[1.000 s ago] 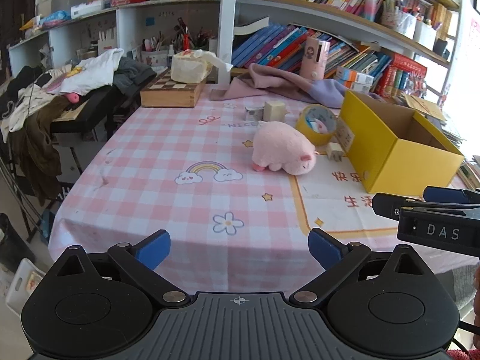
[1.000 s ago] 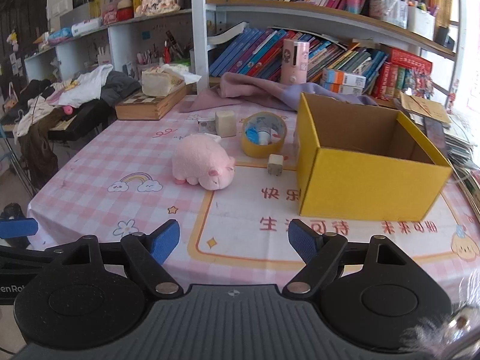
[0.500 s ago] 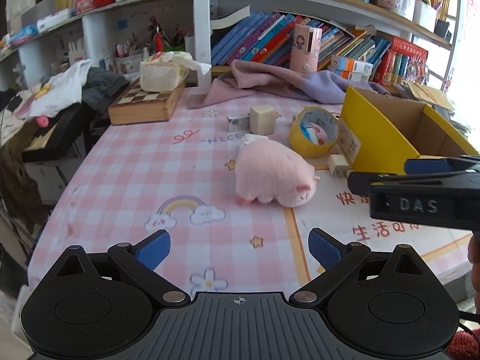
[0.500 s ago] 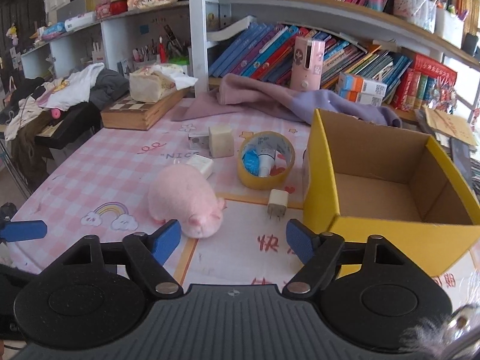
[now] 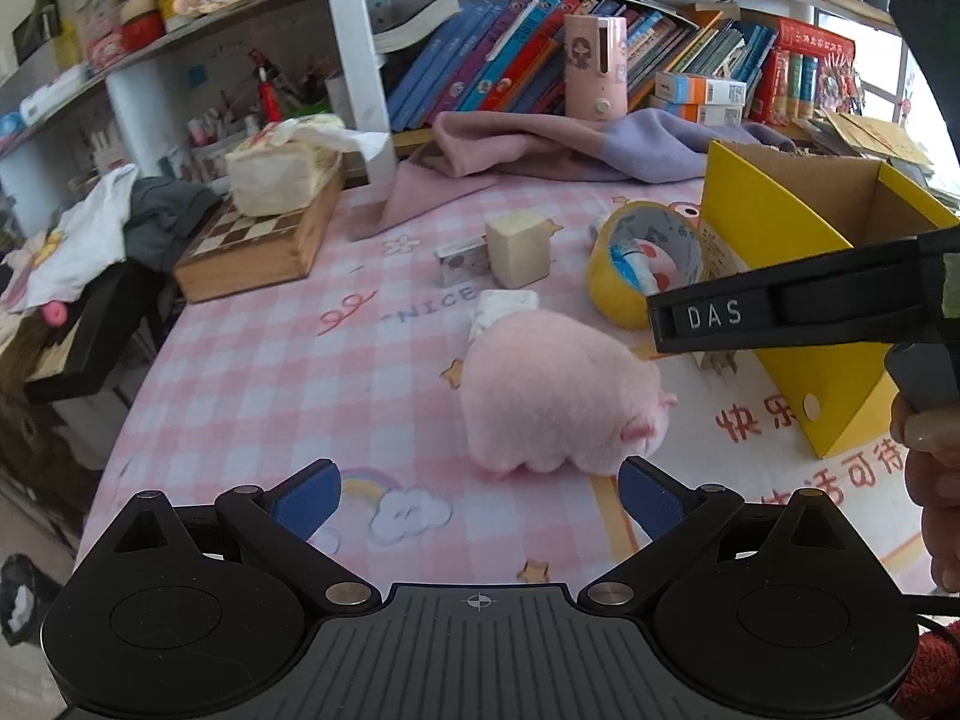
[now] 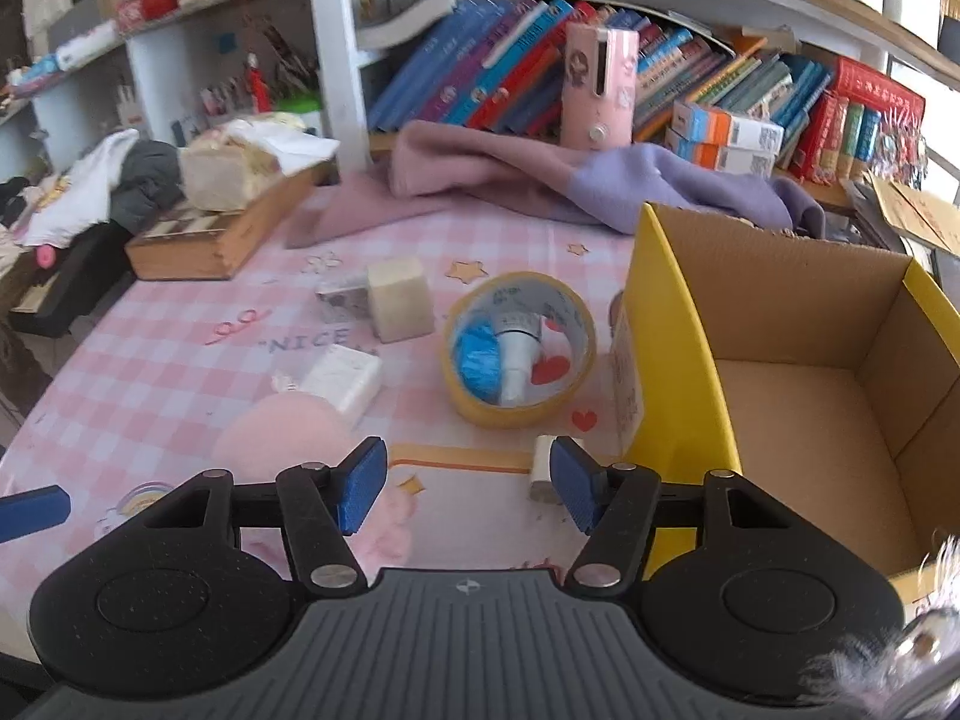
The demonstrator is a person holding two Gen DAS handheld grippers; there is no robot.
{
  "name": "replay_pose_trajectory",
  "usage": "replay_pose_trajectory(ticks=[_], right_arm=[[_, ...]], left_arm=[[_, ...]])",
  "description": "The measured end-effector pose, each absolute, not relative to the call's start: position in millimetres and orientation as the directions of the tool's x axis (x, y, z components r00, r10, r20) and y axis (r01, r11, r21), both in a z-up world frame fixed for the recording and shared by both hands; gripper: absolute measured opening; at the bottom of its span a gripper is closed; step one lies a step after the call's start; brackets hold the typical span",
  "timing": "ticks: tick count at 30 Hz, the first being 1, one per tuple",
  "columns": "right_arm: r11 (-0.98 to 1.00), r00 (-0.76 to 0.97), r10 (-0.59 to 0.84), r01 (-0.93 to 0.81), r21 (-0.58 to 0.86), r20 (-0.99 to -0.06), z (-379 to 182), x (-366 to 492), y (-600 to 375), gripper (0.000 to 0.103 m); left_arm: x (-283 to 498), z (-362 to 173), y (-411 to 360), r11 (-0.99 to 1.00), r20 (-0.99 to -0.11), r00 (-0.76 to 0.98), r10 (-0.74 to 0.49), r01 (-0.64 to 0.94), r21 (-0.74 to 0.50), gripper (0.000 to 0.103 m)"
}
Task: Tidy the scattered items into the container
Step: 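Move the left tool to the pink pig plush while the right tool approaches the small white plug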
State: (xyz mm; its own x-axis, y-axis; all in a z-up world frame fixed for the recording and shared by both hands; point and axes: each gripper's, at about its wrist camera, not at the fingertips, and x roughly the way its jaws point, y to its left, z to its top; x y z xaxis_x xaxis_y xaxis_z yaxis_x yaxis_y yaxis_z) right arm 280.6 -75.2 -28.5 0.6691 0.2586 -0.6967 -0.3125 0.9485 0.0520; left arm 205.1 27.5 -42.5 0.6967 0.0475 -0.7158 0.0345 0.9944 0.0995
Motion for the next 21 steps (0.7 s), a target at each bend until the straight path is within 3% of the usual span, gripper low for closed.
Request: replay_pose_trajectory(ticks=[13,21], right_arm=[[0.951,0.625,0.211,-0.309,0.009,-0.752,-48,313,-77,0.054],[0.961,0.607,0.149,-0.275,-0.030,-0.781,-63,327,-69,0.054]], left_arm=[[263,-68,8,0.982,-0.699,0.713,-0.054,0.165,0.092,0.101],[282,-82,10,0.975,-0.694,0.705,-0.149,0.221,0.015,0.101]])
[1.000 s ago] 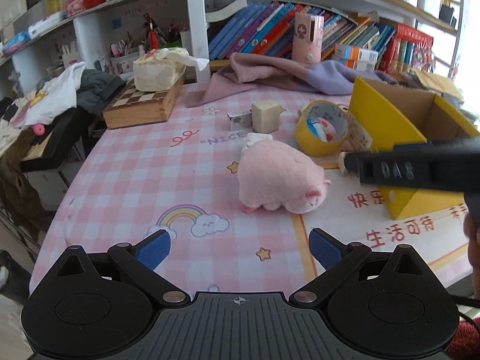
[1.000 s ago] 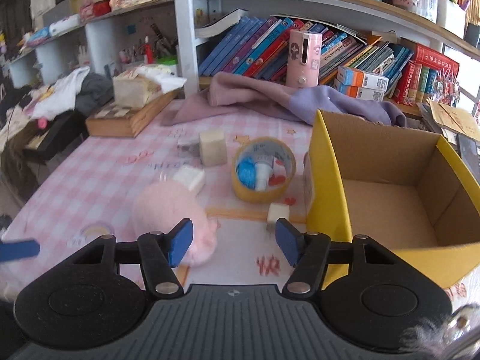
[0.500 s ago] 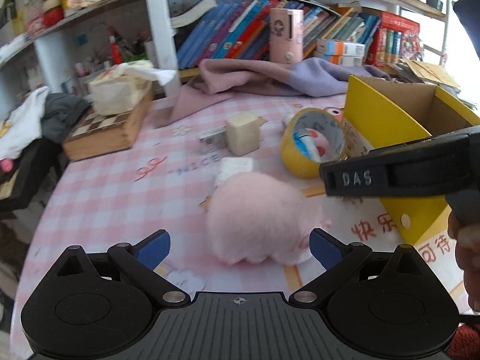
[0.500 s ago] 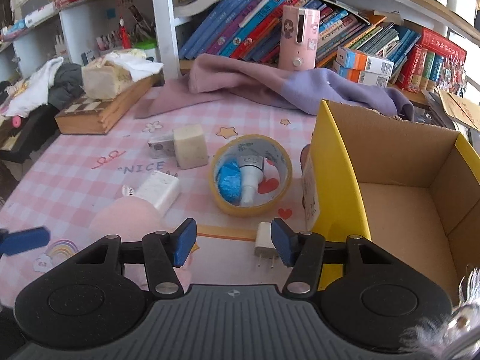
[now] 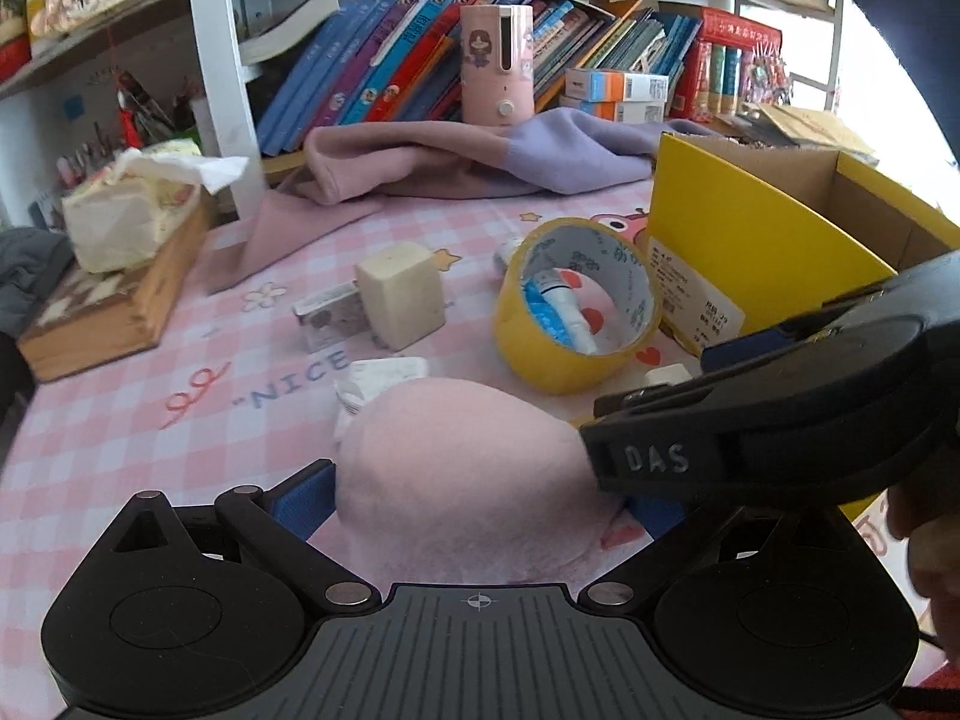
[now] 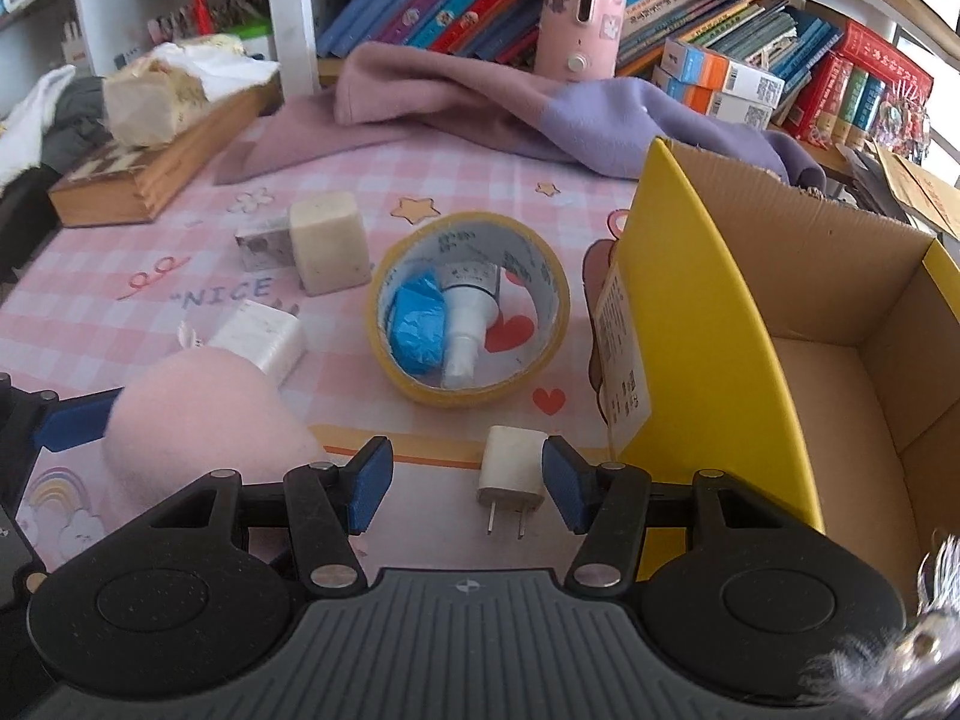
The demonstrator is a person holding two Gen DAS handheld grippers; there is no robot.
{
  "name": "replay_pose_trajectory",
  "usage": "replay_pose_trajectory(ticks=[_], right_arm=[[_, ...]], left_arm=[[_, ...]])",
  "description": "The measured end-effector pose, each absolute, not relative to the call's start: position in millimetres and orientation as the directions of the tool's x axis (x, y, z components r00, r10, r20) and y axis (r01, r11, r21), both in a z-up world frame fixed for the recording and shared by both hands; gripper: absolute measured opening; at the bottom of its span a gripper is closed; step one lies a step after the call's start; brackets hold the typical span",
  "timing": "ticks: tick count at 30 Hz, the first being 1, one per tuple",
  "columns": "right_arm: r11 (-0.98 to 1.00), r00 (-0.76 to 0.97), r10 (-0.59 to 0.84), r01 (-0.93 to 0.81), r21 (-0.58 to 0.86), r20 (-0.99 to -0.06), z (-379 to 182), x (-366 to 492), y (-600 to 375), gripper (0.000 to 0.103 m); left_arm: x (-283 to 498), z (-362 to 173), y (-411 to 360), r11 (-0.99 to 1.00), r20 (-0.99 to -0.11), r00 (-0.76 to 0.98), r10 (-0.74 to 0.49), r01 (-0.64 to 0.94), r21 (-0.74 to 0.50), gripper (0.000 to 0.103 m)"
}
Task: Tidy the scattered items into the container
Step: 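Move the left tool to the pink pig plush while the right tool approaches the small white plug, then close the left tool on the pink pig while the right tool grasps the white plug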
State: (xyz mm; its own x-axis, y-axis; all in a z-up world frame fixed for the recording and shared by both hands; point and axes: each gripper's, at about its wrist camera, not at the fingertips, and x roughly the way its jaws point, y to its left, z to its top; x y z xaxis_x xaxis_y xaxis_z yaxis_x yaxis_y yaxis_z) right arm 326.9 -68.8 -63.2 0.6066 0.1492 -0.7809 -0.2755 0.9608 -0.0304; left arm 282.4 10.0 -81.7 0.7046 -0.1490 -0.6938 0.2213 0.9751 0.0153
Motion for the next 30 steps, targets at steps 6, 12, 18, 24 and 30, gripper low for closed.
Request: replay_pose_trajectory(ticks=[6,12,18,24,30], right_arm=[[0.977,0.609,0.088,-0.208,-0.051,-0.789,-72,336,-67,0.054],[0.985,0.558,0.108,-0.170,0.014,-0.823,-81,347,-74,0.038],[0.975,0.548,0.179,-0.213,0.070,-0.817,-79,342,-73,0.025],[0.959,0.584,0.246,-0.264,0.106,-0.773,-62,323,-76,0.025],[0.932,0.634,0.326,-0.341,0.125,-0.701,-32,292,-83,0.025]], left_arm=[[289,-88,10,0.969,-0.692,0.695,-0.194,0.246,-0.025,0.098],[287,-87,22,0.966,-0.693,0.682,-0.232,0.244,-0.084,0.090],[276,-79,31,0.969,-0.693,0.682,-0.236,0.219,-0.114,0.085],[254,-63,47,0.978,-0.674,0.709,-0.208,0.154,-0.140,0.084],[222,-37,56,0.981,-0.630,0.753,-0.189,0.114,-0.159,0.084]])
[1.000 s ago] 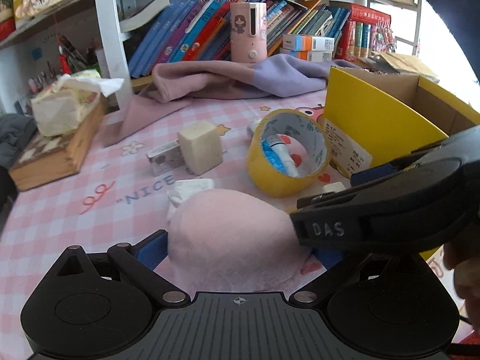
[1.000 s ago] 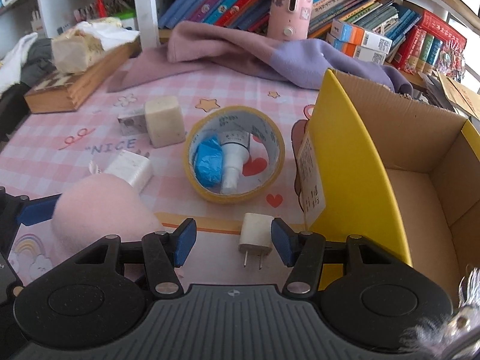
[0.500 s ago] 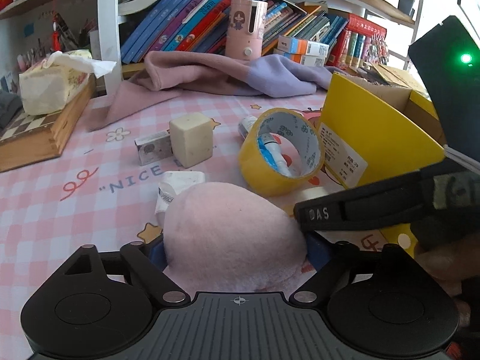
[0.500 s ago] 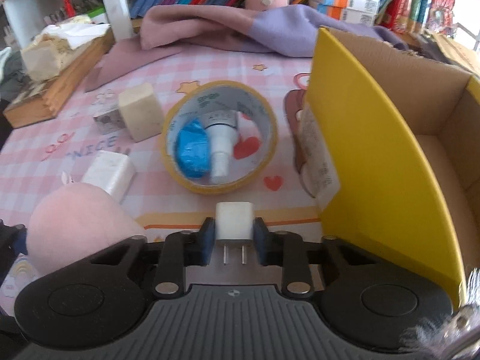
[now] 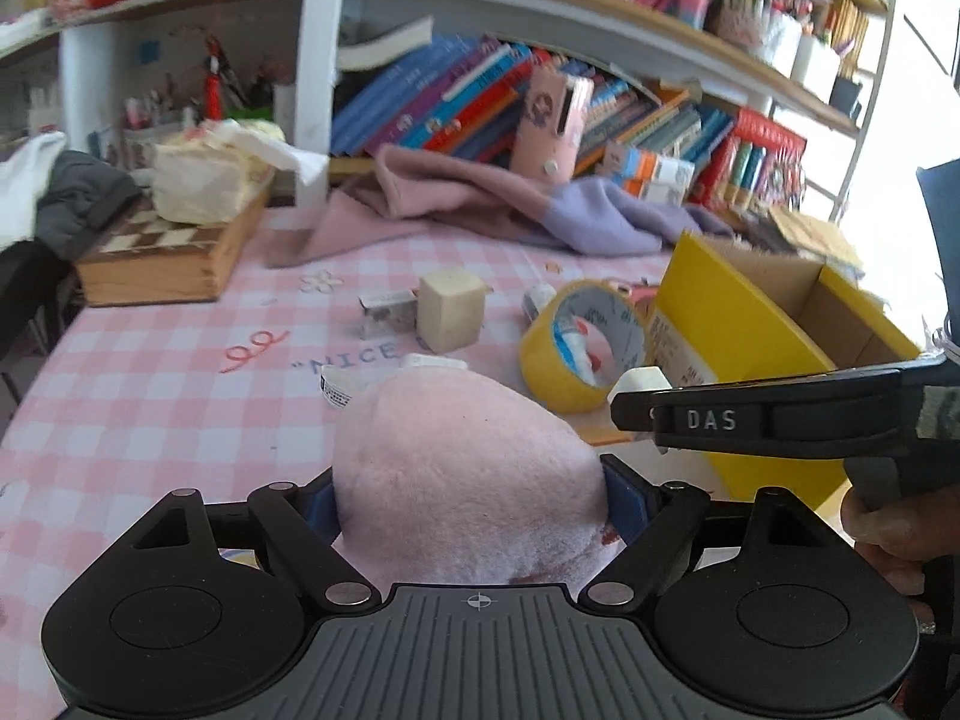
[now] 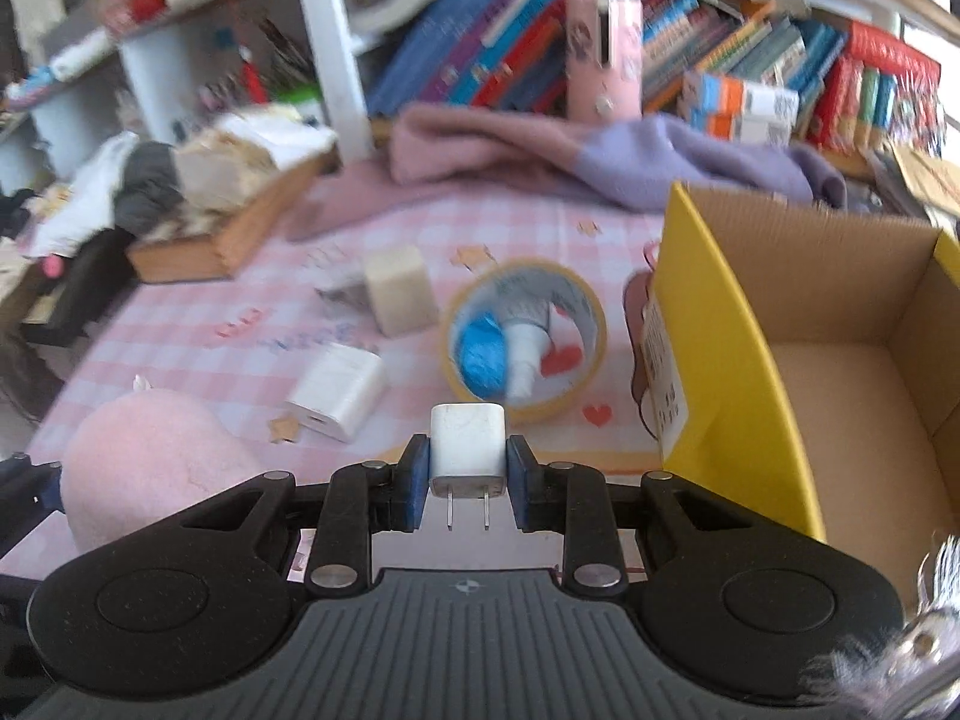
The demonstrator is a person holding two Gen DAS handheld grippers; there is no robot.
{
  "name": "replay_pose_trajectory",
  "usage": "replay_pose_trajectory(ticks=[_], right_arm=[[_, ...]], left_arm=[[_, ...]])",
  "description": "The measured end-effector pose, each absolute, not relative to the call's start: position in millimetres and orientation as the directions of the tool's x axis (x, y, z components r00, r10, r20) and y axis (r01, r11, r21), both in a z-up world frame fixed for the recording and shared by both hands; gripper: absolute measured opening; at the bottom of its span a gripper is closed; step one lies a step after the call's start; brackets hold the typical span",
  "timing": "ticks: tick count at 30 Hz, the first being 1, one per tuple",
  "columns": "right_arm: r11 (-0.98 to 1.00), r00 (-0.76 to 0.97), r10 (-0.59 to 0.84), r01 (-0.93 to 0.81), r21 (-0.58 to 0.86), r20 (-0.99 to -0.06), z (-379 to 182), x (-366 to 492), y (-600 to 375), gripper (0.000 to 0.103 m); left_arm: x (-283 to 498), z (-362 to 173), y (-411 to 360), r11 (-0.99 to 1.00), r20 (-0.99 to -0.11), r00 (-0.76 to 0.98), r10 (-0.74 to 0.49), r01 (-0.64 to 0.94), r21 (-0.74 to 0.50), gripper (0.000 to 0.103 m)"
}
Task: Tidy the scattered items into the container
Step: 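Close the left tool on the pink pig while the right tool grasps the white plug, then lift and carry the pig with the left tool while the right tool carries the plug to the yellow box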
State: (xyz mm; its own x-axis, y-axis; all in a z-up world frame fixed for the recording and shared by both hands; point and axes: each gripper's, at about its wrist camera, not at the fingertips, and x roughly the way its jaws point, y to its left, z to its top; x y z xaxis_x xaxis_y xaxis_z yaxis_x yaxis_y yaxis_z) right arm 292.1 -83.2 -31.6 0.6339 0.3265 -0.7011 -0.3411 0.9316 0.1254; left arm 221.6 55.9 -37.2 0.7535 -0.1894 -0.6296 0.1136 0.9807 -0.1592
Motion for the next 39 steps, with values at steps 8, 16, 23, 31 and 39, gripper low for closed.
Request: replay_pose_trajectory(ticks=[8,16,23,31,39], right_arm=[[0.908,0.664,0.378,-0.402,0.118,-0.645,0,243,-96,0.025],[0.907,0.675,0.379,-0.407,0.108,-0.633,12,189,-117,0.025],[0.900,0.673,0.387,-0.425,0.099,-0.630,14,135,-119,0.025],[0.910,0.683,0.375,-0.402,0.106,-0.627,15,78,-125,0.025],[0.922,0.703,0.339,-0.382,0.071,-0.625,16,38,-138,0.025]], left_arm=[[176,-8,59,0.979,-0.593,0.783,-0.189,0.106,-0.172,0.084],[126,13,58,0.975,-0.548,0.809,-0.211,0.131,-0.182,0.084],[79,15,56,0.972,-0.551,0.805,-0.219,0.131,-0.194,0.084],[33,16,57,0.971,-0.549,0.805,-0.226,0.138,-0.196,0.084],[8,15,56,0.962,-0.549,0.794,-0.260,0.163,-0.220,0.084]])
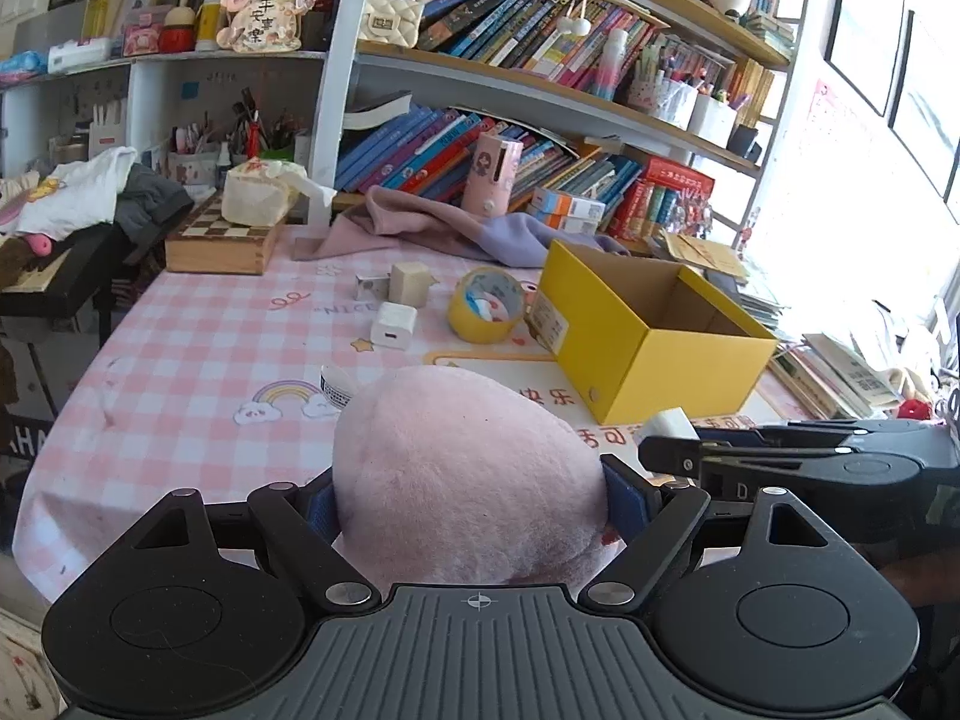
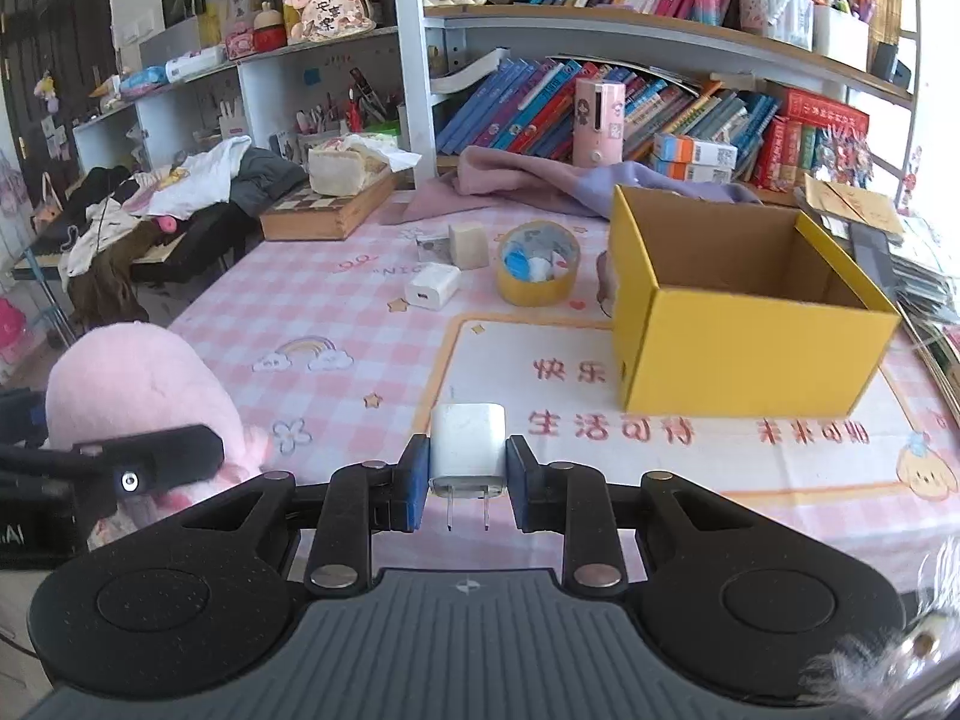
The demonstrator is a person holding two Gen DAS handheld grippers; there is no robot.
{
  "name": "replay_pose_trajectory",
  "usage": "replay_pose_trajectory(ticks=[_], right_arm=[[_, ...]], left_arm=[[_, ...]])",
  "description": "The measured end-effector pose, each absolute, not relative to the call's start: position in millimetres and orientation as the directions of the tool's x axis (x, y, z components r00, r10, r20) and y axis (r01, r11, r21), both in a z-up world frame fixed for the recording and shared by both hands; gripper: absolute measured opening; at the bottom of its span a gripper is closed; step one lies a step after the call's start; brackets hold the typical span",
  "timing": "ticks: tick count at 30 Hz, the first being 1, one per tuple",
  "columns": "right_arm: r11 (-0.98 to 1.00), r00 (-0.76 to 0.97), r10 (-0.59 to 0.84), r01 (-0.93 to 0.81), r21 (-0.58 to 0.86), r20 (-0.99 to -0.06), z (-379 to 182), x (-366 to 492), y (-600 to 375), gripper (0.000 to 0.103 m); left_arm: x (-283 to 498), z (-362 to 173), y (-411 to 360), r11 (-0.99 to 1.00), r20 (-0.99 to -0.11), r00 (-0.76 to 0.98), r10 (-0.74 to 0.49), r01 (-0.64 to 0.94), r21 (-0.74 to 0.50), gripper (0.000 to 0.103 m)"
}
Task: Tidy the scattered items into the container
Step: 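Lift and carry the pig with the left tool while the right tool carries the plug to the yellow box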
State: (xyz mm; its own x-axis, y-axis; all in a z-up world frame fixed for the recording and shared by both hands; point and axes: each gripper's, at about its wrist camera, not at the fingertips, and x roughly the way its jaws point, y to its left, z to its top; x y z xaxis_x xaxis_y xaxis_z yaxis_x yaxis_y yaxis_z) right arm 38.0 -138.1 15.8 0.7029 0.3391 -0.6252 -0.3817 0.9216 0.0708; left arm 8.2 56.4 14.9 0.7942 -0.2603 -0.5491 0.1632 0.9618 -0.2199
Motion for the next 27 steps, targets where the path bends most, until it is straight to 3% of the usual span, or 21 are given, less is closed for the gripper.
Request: replay_pose_trajectory(ticks=[27], right_arm=[[0.991,0.725,0.132,-0.107,0.080,-0.676,9,2,-219,0.025]], left_arm=[[11,8,-12,0.886,-0.551,0.696,-0.461,0.399,-0.237,0.084]])
